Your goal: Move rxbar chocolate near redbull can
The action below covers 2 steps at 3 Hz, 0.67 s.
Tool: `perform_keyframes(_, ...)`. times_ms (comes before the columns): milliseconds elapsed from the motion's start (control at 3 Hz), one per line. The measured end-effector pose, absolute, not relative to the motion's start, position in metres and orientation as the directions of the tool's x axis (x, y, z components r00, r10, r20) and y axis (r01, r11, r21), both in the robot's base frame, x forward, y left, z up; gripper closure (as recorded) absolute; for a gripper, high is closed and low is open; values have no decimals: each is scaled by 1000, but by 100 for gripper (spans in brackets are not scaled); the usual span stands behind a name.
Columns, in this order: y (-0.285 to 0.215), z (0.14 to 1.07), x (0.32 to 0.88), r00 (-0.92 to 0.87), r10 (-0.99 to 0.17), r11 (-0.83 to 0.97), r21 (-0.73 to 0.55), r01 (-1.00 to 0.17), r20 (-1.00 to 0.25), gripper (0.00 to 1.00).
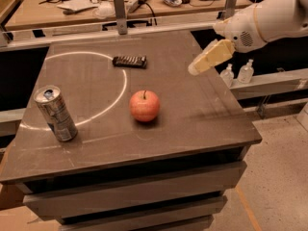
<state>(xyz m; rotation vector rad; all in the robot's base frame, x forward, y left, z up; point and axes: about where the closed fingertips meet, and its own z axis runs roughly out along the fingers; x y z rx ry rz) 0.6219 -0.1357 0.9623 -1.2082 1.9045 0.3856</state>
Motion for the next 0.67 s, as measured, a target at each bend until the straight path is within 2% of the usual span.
perform_keyframes(333, -93, 954, 658, -92, -551, 436, -192, -879, -830, 0)
perform_keyframes(667, -72, 949, 675, -25, -544, 395, -230, -890, -839, 0)
